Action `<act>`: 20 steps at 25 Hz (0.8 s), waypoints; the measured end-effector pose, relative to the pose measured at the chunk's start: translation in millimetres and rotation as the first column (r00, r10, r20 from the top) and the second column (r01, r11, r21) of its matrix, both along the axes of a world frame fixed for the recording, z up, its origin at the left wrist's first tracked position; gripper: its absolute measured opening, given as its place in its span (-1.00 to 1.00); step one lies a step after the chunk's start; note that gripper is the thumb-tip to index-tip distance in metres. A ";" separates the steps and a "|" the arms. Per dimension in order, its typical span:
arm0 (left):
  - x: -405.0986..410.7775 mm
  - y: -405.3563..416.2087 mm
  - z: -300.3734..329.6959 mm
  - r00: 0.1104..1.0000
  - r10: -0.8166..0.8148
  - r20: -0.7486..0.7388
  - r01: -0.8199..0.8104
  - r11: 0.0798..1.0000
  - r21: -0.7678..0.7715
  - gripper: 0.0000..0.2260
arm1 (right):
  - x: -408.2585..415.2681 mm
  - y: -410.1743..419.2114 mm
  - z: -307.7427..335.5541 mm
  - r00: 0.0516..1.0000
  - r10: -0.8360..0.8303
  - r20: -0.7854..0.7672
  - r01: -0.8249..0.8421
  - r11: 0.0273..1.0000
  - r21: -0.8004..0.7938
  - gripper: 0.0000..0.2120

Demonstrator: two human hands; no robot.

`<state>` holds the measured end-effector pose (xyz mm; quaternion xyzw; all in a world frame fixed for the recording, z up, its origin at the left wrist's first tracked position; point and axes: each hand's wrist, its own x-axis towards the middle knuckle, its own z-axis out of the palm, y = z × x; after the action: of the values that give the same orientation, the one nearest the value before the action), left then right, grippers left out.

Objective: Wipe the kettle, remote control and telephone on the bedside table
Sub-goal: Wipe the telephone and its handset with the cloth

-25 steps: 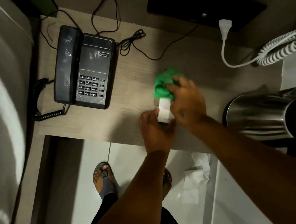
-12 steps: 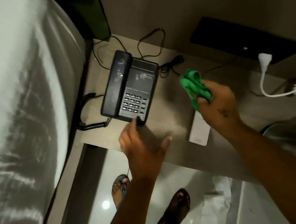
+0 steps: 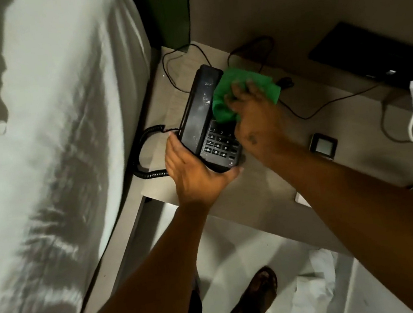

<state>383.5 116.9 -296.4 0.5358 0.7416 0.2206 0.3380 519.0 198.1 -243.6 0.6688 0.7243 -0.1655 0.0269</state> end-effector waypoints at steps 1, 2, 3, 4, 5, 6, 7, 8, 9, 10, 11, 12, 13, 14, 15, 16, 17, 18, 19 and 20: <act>-0.3 0.3 -0.2 1.000 0.008 -0.001 -0.008 1.000 0.013 0.32 | 0.9 -12.7 -2.1 0.996 0.089 0.029 -0.088 0.996 -0.019 -0.38; -0.4 0.4 -0.6 1.000 0.009 -0.011 -0.008 1.000 0.030 0.30 | 6.0 -25.1 -1.7 0.982 0.183 0.046 -0.181 0.982 -0.045 -0.36; -0.8 0.4 -1.1 1.000 0.007 -0.029 -0.006 0.999 0.045 0.28 | 13.9 -32.0 3.7 0.972 0.233 0.039 -0.229 0.970 -0.077 -0.37; -1.5 -0.1 -1.3 0.999 0.004 -0.046 -0.002 0.999 0.053 0.27 | 22.4 -30.2 7.7 0.975 0.219 0.020 -0.217 0.972 -0.092 -0.37; -1.7 -0.6 -1.0 0.998 -0.001 -0.057 0.004 0.999 0.051 0.27 | 28.4 -20.8 9.9 0.987 0.158 0.008 -0.157 0.984 -0.088 -0.37; -1.4 -0.4 -0.3 0.998 -0.006 -0.063 0.009 0.999 0.044 0.27 | 30.8 -5.9 9.7 0.997 0.081 0.002 -0.081 0.995 -0.063 -0.36; -0.7 0.3 0.0 0.998 -0.010 -0.067 0.013 0.999 0.037 0.27 | 27.8 7.9 9.5 1.000 0.008 -0.003 -0.008 0.999 -0.032 -0.37; -0.9 1.1 -0.5 0.997 -0.012 -0.070 0.014 0.999 0.033 0.27 | 19.9 16.1 9.4 0.999 -0.040 -0.023 0.040 0.999 -0.005 -0.37; -1.2 1.0 -1.6 0.997 -0.010 -0.073 0.012 0.999 0.031 0.27 | 10.4 16.2 8.8 0.998 -0.048 -0.028 0.048 0.999 0.006 -0.37; -1.4 0.9 -2.2 0.997 -0.008 -0.076 0.010 1.000 0.029 0.27 | 4.1 7.0 6.2 1.000 -0.022 -0.018 0.022 1.000 -0.001 -0.37; -1.7 0.8 -3.2 0.997 -0.007 -0.079 0.009 1.000 0.027 0.28 | 1.8 -9.6 3.5 0.999 0.036 -0.018 -0.036 0.999 -0.024 -0.37; -1.7 0.8 -4.5 0.997 -0.008 -0.080 0.010 1.000 0.022 0.28 | 3.0 -29.7 3.3 0.995 0.097 -0.017 -0.098 0.994 -0.049 -0.38; -1.8 0.9 -5.9 0.997 -0.010 -0.079 0.011 1.000 0.018 0.28 | 7.5 -47.4 8.2 0.991 0.131 -0.032 -0.133 0.988 -0.076 -0.42; -2.0 0.8 -6.9 0.997 -0.010 -0.078 0.011 1.000 0.016 0.28 | 14.7 -54.7 13.4 0.989 0.145 -0.026 -0.147 0.984 -0.098 -0.44; -1.9 0.5 -7.1 0.997 -0.009 -0.080 0.010 1.000 0.017 0.28 | 22.0 -49.0 16.0 0.991 0.133 -0.013 -0.134 0.986 -0.096 -0.42; -1.5 0.8 -6.7 0.997 -0.006 -0.082 0.007 1.000 0.018 0.28 | 27.0 -33.8 16.2 0.996 0.087 -0.005 -0.087 0.993 -0.083 -0.39; -0.9 1.6 -6.6 0.997 -0.004 -0.081 0.006 1.000 0.020 0.28 | 27.5 -16.2 14.7 1.000 0.030 0.002 -0.030 0.998 -0.051 -0.38; -0.5 1.7 -7.0 0.997 -0.001 -0.083 0.003 1.000 0.025 0.28 | 23.6 -1.4 13.3 1.000 -0.021 0.002 0.021 1.000 -0.017 -0.38; -0.4 1.2 -7.4 0.996 0.006 -0.088 -0.003 0.999 0.034 0.27 | 15.9 6.6 11.8 0.998 -0.066 -0.010 0.066 0.998 0.004 -0.39; -0.3 0.7 -8.0 0.995 0.014 -0.095 -0.009 0.999 0.044 0.27 | 7.1 4.6 10.6 0.996 -0.084 -0.025 0.084 0.996 -0.001 -0.37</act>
<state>383.2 117.5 -304.4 0.5486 0.7550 0.2127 0.2894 526.1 202.7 -232.9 0.6968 0.6956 -0.1748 0.0111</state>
